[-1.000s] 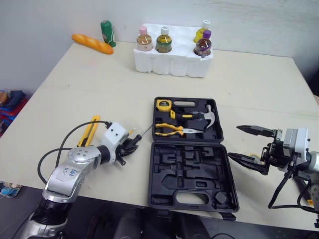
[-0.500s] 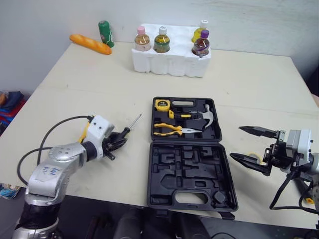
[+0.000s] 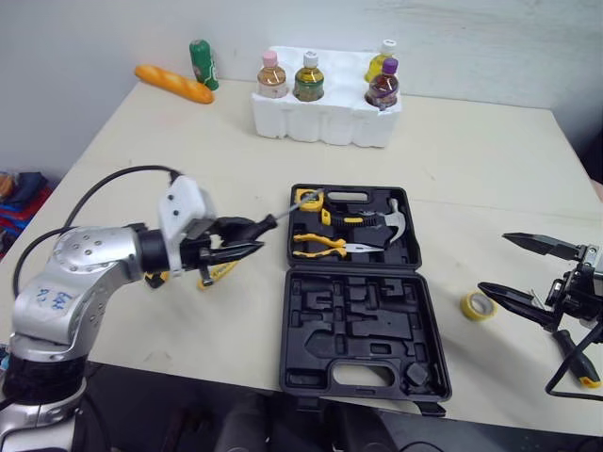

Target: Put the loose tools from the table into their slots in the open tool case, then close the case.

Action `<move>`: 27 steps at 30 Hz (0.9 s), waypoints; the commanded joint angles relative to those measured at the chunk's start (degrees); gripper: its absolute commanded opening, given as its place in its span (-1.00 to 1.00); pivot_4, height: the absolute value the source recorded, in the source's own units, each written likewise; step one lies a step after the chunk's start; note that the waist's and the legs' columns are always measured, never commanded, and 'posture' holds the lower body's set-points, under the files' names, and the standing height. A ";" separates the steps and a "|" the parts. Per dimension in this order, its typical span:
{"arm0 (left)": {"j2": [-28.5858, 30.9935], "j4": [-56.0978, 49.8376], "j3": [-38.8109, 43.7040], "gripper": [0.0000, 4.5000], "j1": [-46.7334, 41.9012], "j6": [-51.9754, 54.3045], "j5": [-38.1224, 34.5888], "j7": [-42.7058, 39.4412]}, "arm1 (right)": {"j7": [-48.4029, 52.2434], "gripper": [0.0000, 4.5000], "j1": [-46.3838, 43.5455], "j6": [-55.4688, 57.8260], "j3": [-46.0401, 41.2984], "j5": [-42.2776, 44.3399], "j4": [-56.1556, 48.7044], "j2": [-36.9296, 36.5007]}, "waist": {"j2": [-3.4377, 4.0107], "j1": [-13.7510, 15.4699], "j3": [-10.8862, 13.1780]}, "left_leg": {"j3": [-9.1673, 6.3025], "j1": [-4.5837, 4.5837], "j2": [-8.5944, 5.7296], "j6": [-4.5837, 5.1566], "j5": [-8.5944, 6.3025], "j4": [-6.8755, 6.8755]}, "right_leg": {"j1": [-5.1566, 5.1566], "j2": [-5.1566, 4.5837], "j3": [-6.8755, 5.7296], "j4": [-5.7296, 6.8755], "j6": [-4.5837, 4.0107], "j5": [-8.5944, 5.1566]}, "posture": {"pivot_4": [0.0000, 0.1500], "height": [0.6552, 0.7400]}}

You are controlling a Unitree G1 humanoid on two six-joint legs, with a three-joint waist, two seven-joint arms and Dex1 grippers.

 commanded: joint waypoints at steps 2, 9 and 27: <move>2.43 2.62 -5.86 -0.49 -4.58 -4.52 1.93 -7.07 | -0.20 1.00 1.93 -0.97 -3.41 0.50 -1.05 -0.34 | 0.00 0.04 0.00 | 0.00 0.00 0.04 -0.03 0.02 0.00 | -0.02 0.07 0.01 0.00 0.00 0.00 | 1.00 1.00; 0.11 6.39 -17.47 -0.49 -14.20 -5.41 7.22 -10.93 | -0.60 1.00 8.90 -1.35 -6.70 0.69 -4.53 1.23 | 0.00 0.40 0.00 | -0.02 -0.03 -0.02 0.00 0.00 0.03 | 0.01 0.04 0.04 -0.01 0.02 0.01 | 1.00 1.00; -12.99 18.63 -37.70 -0.49 -27.53 -2.52 26.41 -9.83 | 0.35 1.00 5.96 -0.59 -6.59 0.72 -3.10 -2.06 | 0.08 0.43 0.03 | -0.04 -0.07 -0.02 -0.03 0.06 0.05 | -0.02 0.10 0.10 -0.02 0.04 -0.01 | 1.00 1.00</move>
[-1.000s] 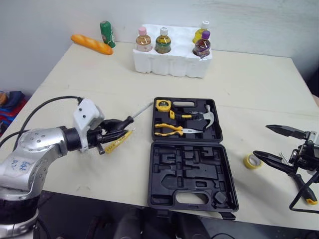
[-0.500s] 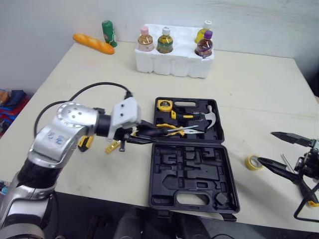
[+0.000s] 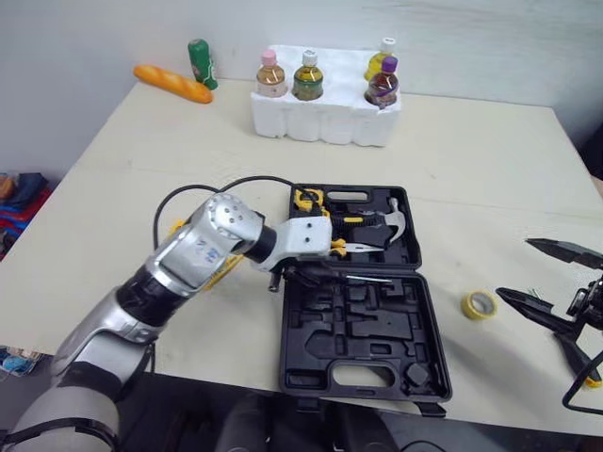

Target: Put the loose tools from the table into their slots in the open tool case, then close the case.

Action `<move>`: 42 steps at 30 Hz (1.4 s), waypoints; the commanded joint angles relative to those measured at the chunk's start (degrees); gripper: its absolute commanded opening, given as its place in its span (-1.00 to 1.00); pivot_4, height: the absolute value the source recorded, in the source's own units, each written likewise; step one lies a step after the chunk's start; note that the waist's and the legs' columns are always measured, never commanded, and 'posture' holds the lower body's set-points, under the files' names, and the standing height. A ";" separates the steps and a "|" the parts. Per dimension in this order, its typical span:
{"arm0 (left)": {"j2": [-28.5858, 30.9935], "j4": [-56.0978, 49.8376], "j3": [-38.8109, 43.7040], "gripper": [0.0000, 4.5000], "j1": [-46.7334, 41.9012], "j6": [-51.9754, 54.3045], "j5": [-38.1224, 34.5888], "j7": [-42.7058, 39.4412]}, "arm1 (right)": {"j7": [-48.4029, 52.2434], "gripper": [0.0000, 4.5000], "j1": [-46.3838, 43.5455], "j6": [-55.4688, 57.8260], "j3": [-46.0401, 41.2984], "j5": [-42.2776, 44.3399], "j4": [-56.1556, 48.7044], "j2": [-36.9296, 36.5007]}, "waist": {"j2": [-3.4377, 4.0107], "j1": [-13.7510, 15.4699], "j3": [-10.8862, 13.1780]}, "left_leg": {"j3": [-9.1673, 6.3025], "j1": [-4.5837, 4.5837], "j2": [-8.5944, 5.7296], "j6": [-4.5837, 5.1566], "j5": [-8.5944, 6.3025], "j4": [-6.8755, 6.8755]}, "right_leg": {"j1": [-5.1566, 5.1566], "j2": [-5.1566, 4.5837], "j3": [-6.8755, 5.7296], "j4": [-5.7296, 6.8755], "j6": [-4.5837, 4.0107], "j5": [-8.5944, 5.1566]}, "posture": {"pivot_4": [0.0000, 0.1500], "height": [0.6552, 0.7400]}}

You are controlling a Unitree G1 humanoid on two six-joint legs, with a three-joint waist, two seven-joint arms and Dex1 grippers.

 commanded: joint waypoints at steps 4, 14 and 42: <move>-2.73 0.95 0.01 -0.49 -2.63 1.84 3.08 1.41 | -0.10 1.00 1.67 0.32 0.13 0.48 -2.21 1.39 | 0.00 0.17 0.00 | -0.01 -0.02 -0.01 0.00 0.00 0.03 | 0.00 -0.01 0.00 0.01 0.01 0.00 | 1.00 1.00; -2.91 -4.30 -0.26 -0.49 0.17 8.56 2.23 1.12 | -5.19 1.00 3.45 2.63 0.09 0.07 -8.27 2.33 | 0.01 -0.22 0.00 | -0.02 0.02 0.02 -0.04 0.03 0.03 | 0.01 0.00 0.00 0.06 0.01 -0.01 | 1.00 1.00; -0.85 0.88 -0.23 -0.04 -0.74 2.80 4.57 -1.82 | -9.10 1.00 4.92 5.32 1.06 0.18 -13.48 2.86 | 0.01 -0.23 0.00 | -0.03 0.02 -0.02 -0.01 0.05 0.06 | 0.02 -0.03 0.00 0.10 0.01 0.00 | 1.00 1.00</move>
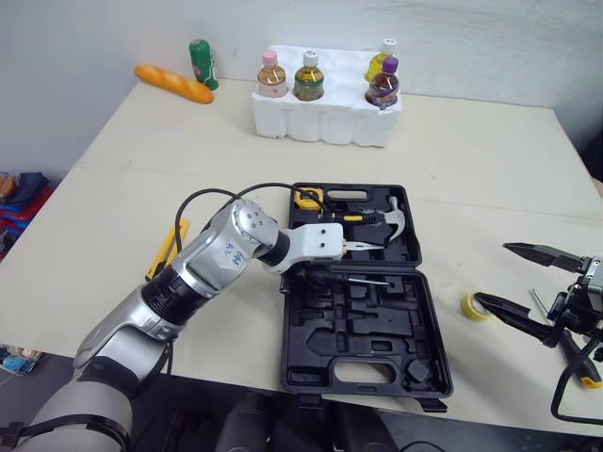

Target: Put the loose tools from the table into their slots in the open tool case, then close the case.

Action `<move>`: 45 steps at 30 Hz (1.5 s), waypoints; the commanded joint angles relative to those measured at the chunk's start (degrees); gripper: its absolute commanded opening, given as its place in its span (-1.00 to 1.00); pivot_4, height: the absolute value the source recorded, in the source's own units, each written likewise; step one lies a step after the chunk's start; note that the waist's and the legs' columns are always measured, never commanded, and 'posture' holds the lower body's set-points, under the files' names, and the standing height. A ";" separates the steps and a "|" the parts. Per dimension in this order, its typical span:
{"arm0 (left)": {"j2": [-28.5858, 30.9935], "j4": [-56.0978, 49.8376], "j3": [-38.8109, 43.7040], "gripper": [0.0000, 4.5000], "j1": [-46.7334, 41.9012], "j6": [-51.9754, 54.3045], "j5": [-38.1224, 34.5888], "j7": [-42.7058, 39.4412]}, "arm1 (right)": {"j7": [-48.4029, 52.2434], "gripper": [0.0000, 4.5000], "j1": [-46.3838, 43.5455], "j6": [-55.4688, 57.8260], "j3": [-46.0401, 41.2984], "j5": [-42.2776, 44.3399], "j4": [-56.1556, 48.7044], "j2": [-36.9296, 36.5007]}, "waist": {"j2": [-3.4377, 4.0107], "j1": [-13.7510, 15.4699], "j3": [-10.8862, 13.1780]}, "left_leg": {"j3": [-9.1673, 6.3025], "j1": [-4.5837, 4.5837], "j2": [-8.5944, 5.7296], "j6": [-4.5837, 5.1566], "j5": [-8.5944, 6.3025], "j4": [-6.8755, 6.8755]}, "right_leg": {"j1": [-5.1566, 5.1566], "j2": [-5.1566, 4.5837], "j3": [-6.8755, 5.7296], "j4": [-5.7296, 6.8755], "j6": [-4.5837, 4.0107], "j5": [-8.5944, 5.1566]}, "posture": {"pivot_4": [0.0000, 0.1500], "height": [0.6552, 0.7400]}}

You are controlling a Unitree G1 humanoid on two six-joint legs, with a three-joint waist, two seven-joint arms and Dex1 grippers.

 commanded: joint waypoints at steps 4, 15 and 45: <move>-0.98 -0.22 4.54 0.65 -0.93 -3.49 -1.41 0.05 | -0.47 1.00 -1.50 -0.03 0.21 0.82 -1.33 0.24 | 0.00 0.02 0.00 | 0.00 0.01 0.00 0.00 0.01 0.02 | 0.00 0.00 -0.01 0.03 0.00 0.00 | 1.00 1.00; 1.49 -2.35 14.89 0.65 4.77 -13.45 -10.43 -6.01 | 2.61 1.00 -2.04 -2.84 1.07 0.10 2.34 0.92 | 0.01 -0.11 0.00 | 0.01 0.01 0.02 0.00 0.00 0.00 | -0.01 0.00 -0.02 0.02 0.00 0.00 | 1.00 1.00; -6.75 10.72 8.50 -1.00 18.40 -18.19 2.11 8.32 | 3.10 1.00 -1.99 -9.82 3.45 -2.26 8.50 4.30 | -0.01 -0.12 -0.07 | 0.02 0.40 0.00 0.05 -0.03 0.00 | 0.37 -0.02 -0.02 0.01 0.03 0.01 | 1.00 1.00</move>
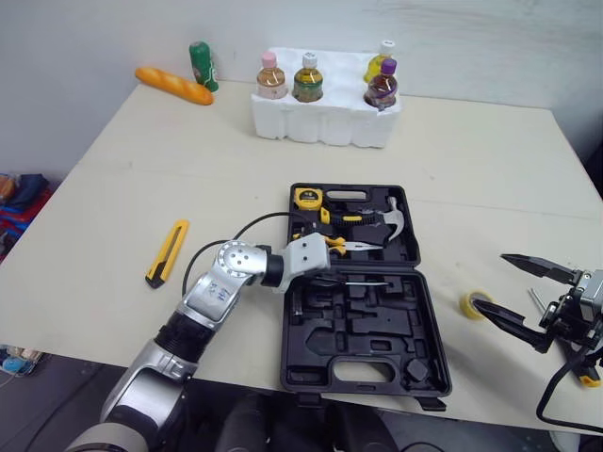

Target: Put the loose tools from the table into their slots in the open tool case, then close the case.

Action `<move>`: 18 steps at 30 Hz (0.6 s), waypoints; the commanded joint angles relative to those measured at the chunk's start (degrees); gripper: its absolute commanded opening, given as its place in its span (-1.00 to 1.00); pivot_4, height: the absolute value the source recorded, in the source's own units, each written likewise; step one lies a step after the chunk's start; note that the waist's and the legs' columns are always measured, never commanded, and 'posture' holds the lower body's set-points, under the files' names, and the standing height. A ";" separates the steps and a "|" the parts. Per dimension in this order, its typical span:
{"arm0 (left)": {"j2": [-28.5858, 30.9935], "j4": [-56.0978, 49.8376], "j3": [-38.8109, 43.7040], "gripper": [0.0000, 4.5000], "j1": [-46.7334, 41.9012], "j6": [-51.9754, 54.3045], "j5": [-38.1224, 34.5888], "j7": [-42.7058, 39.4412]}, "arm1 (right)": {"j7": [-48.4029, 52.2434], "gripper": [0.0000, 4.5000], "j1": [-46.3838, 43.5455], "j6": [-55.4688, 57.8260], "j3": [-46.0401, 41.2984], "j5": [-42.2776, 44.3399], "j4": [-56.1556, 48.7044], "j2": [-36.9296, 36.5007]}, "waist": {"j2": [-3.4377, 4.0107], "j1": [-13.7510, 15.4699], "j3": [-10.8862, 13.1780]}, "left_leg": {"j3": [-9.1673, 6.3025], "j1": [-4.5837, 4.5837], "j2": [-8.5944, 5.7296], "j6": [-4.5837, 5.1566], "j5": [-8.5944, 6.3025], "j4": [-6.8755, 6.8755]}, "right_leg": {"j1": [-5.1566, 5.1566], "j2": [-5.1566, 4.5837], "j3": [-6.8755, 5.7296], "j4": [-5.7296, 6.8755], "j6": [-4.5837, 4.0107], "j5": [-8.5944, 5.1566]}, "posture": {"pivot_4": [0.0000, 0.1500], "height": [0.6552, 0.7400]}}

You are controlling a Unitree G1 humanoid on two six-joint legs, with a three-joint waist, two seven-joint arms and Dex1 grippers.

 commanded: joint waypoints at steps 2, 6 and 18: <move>2.20 3.17 -3.72 -1.00 1.05 5.72 5.85 2.04 | -0.89 1.00 0.67 -0.93 -0.04 -0.59 -1.59 0.66 | 0.06 -0.15 -0.09 | 0.00 0.54 0.01 -0.02 -0.08 -0.15 | 0.58 0.00 0.00 -0.16 -0.01 -0.01 | 1.00 1.00; 2.91 4.05 -5.59 -1.00 1.33 9.09 7.23 2.51 | -1.36 1.00 1.62 -1.29 0.27 -1.08 -1.69 1.09 | 0.17 -0.12 -0.76 | 0.01 0.81 0.06 0.25 -0.41 -0.22 | 0.93 0.00 0.00 -0.33 -0.04 -0.02 | 1.00 1.00; 6.18 -4.30 2.41 -1.00 3.89 -18.73 2.86 2.54 | -6.78 1.00 -0.41 -0.71 0.16 -2.55 -2.18 1.79 | 0.51 -0.50 -1.57 | 0.11 1.54 0.38 0.04 -0.79 -0.58 | 1.65 0.08 -0.03 -0.97 -0.31 -0.03 | 1.00 1.00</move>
